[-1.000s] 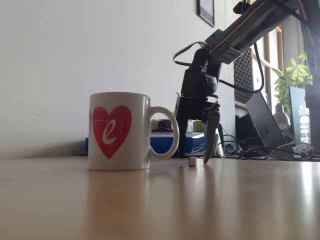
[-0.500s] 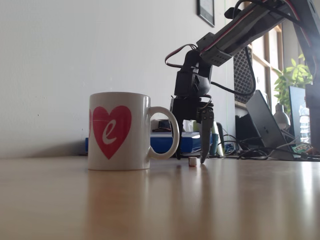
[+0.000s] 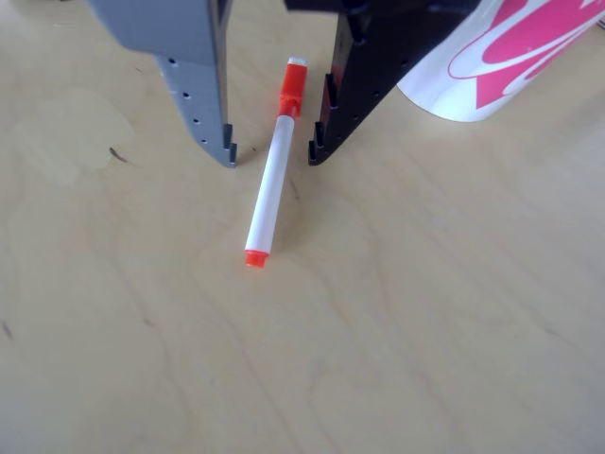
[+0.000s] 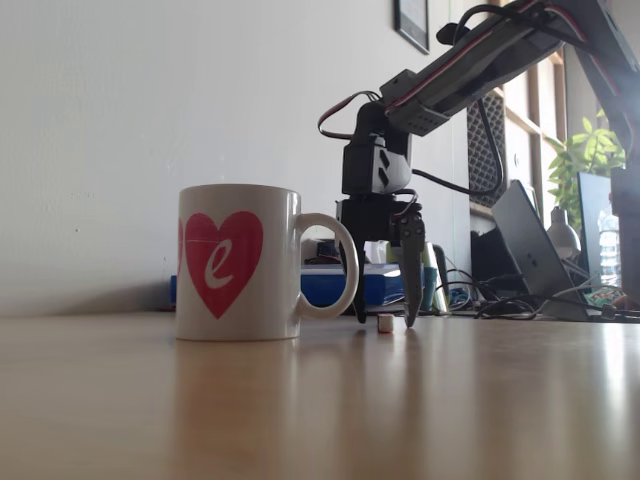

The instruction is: Grab the pen and place it in the cup.

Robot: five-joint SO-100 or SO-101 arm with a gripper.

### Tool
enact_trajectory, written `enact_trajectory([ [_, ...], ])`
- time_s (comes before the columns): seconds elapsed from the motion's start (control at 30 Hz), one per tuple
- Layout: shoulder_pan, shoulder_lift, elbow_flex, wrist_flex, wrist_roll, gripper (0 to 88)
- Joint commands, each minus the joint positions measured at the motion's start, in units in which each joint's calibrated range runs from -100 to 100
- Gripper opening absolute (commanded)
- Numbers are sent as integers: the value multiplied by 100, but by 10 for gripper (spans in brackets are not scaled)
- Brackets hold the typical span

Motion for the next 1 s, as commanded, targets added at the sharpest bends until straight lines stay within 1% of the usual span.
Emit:
enact_trajectory([
  [0.0,43,110,-43,135,32,208],
  [0.37,118,384,-315,427,37,208],
  [0.8,152,367,-360,341,32,206],
  [0.87,152,367,-360,332,32,176],
  [0.97,152,367,-360,332,32,90],
])
